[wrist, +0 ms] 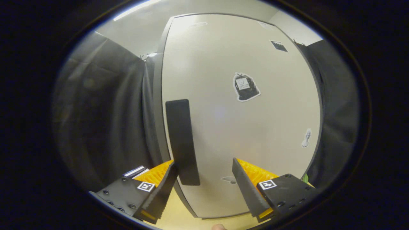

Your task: Open the shoe cabinet door, grab the shoes and put them into the shoe cabinet, then close the shoe cabinet door.

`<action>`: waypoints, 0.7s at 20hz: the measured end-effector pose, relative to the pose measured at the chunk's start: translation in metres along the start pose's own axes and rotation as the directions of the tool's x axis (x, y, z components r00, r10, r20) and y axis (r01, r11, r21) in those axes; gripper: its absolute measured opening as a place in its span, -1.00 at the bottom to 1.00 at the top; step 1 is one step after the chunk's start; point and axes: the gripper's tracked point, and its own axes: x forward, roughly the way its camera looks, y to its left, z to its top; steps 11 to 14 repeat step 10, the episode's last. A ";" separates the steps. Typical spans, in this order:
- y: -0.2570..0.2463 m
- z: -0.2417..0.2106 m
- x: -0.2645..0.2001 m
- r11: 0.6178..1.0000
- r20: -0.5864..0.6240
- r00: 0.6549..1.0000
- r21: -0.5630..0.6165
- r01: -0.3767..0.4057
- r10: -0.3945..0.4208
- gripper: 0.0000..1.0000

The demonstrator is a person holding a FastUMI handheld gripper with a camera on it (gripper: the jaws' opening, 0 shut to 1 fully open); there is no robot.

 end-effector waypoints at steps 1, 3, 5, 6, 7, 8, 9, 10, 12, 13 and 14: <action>0.002 0.004 -0.007 1.000 0.007 1.000 0.002 -0.008 0.008 1.00; 0.002 0.011 -0.020 1.000 0.013 1.000 0.004 -0.018 0.018 1.00; -0.004 0.020 -0.035 1.000 0.026 1.000 0.002 -0.008 0.008 1.00; -0.009 0.026 -0.042 1.000 0.035 0.999 0.001 0.000 0.000 1.00; -0.015 0.032 -0.049 1.000 0.047 0.999 0.000 0.011 -0.011 1.00; -0.023 0.039 -0.056 1.000 0.057 0.998 0.000 0.025 -0.025 1.00; -0.031 0.045 -0.063 0.999 0.066 0.997 -0.002 0.038 -0.038 1.00; -0.041 0.051 -0.070 0.998 0.076 0.995 -0.007 0.057 -0.057 1.00; -0.041 0.051 -0.070 0.998 0.076 0.995 -0.007 0.057 -0.057 1.00; -0.041 0.051 -0.070 0.998 0.076 0.995 -0.007 0.057 -0.057 1.00; -0.041 0.051 -0.070 0.998 0.076 0.995 -0.007 0.057 -0.057 1.00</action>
